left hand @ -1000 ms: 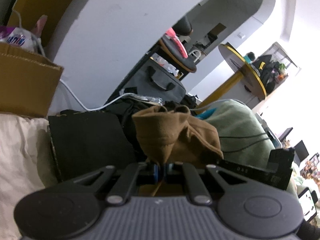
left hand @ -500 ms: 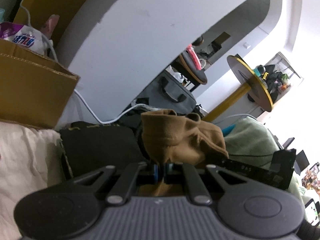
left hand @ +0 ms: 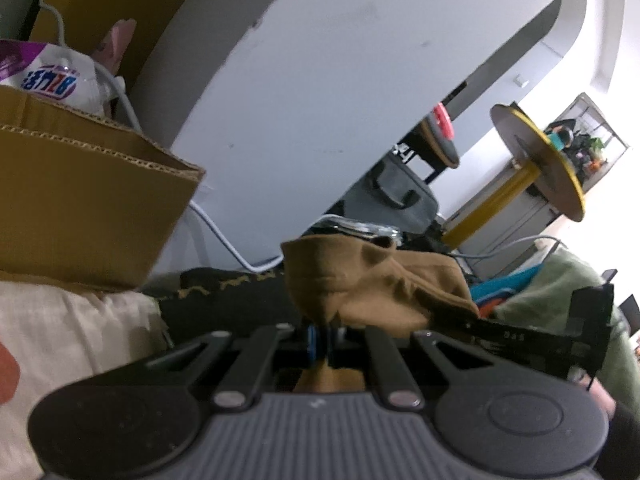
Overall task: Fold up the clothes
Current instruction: 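Carry the folded brown T-shirt toward the clothes pile beside the bed with both grippers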
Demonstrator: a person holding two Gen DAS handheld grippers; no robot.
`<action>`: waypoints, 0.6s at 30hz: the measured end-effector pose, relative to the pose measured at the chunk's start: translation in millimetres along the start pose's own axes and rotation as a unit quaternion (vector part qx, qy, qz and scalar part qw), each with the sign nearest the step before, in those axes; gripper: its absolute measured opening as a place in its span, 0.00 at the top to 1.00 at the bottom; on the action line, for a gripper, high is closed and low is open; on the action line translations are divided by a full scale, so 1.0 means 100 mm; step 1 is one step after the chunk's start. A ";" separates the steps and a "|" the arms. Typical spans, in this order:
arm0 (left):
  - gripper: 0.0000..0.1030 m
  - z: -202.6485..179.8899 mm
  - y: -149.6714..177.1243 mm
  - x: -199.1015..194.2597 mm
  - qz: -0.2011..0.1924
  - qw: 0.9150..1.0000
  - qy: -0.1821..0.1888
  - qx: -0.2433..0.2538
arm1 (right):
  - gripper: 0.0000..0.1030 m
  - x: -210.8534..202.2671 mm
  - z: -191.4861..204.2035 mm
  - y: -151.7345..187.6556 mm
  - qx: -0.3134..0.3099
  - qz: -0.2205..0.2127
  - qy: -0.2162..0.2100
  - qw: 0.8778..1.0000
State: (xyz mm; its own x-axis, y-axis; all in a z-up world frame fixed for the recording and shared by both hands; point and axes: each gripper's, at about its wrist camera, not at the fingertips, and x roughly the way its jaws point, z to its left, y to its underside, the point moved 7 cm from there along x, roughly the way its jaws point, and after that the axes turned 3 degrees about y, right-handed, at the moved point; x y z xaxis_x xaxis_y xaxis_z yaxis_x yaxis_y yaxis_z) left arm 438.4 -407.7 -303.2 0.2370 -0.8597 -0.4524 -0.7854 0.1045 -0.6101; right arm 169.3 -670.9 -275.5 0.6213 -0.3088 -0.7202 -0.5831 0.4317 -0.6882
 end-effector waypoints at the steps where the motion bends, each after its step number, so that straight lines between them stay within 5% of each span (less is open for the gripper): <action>1: 0.95 0.04 -0.01 0.06 0.003 1.000 -0.005 0.001 | 0.87 0.06 -0.01 -0.01 0.002 0.003 0.002 1.000; 11: 0.93 0.34 -0.07 0.45 0.034 0.997 -0.066 0.016 | 0.87 0.58 -0.05 -0.04 0.001 0.028 0.018 0.999; 18: 0.75 0.44 -0.11 0.45 0.053 0.992 -0.107 0.032 | 0.87 0.81 -0.04 -0.05 -0.003 0.038 0.034 0.999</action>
State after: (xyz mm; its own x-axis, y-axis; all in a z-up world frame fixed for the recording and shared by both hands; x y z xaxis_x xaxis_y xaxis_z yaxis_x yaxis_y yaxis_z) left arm 482.9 -425.0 -345.6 0.2769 -0.7170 -0.6396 -0.7762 0.2254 -0.5888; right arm 220.8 -701.8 -330.9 0.5383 -0.3329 -0.7742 -0.6303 0.4507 -0.6321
